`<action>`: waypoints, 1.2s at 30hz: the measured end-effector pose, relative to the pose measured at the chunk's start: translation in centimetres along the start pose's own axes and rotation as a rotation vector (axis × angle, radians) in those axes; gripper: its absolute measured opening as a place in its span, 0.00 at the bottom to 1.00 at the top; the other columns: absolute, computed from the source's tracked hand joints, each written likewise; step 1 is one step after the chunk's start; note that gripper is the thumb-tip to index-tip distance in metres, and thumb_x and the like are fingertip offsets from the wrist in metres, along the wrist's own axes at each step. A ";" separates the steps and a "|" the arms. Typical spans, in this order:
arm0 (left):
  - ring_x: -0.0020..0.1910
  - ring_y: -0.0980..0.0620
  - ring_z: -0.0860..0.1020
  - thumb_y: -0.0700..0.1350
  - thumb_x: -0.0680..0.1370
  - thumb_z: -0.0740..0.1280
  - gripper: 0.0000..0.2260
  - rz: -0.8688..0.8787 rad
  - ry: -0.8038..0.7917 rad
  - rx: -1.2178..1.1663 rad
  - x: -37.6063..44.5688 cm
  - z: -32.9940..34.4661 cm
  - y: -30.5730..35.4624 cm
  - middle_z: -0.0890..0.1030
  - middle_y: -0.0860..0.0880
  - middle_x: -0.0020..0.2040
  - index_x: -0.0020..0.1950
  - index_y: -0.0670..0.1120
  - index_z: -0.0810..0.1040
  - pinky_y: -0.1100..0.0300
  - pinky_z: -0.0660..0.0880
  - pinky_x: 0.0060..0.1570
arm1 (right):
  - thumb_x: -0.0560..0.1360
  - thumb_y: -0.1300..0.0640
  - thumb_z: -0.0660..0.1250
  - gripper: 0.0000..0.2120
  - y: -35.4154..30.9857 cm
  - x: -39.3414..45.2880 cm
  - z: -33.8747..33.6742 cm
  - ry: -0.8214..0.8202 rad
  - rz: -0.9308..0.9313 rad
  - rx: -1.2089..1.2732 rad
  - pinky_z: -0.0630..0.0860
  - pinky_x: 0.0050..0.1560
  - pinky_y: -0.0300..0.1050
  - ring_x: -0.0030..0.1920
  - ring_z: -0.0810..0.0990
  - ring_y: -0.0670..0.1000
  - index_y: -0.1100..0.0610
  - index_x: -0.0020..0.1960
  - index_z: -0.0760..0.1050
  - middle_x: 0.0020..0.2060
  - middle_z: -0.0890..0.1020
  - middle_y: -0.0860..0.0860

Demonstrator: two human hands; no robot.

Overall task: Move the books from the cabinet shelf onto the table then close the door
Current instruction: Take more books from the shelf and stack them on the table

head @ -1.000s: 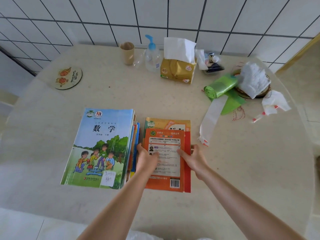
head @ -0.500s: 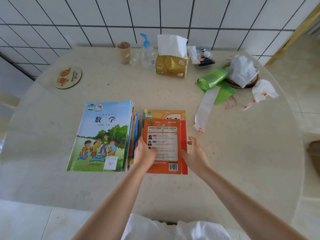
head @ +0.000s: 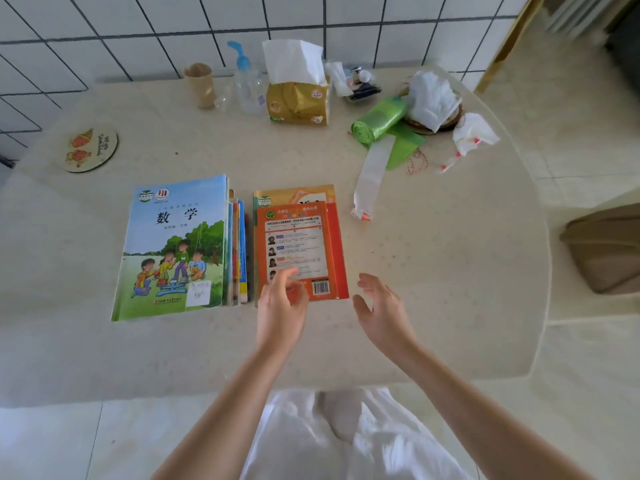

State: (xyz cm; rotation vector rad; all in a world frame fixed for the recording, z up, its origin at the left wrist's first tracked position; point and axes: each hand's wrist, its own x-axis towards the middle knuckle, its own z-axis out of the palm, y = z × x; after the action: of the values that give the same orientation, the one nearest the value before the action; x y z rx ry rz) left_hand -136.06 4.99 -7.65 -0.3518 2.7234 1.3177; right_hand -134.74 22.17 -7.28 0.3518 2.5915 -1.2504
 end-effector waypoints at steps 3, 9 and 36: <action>0.51 0.55 0.78 0.42 0.77 0.67 0.12 0.037 -0.086 0.013 -1.4 0.0 -0.6 0.80 0.55 0.51 0.60 0.50 0.75 0.59 0.73 0.53 | 0.76 0.64 0.64 0.19 0.4 -2.3 0.5 0.064 -0.010 0.015 0.72 0.63 0.48 0.62 0.77 0.56 0.62 0.66 0.71 0.60 0.80 0.57; 0.51 0.54 0.75 0.39 0.75 0.68 0.12 0.135 -0.294 0.056 -3.6 -0.6 -3.5 0.79 0.53 0.49 0.56 0.50 0.73 0.58 0.70 0.54 | 0.76 0.64 0.63 0.18 1.6 -6.6 3.1 0.223 0.056 0.002 0.72 0.58 0.44 0.59 0.79 0.56 0.61 0.65 0.71 0.58 0.81 0.57; 0.43 0.57 0.80 0.39 0.75 0.68 0.10 1.135 -1.436 0.435 -29.3 3.5 -5.0 0.81 0.55 0.41 0.55 0.46 0.78 0.63 0.74 0.48 | 0.77 0.61 0.63 0.16 4.6 -46.8 19.6 1.130 1.014 0.361 0.67 0.53 0.36 0.55 0.79 0.52 0.60 0.65 0.72 0.54 0.81 0.53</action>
State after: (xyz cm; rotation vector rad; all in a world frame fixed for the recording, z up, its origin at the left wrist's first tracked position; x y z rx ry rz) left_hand -106.50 9.56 -8.27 1.6334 1.6108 0.4628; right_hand -86.98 4.29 -7.62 2.6166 2.0368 -1.1911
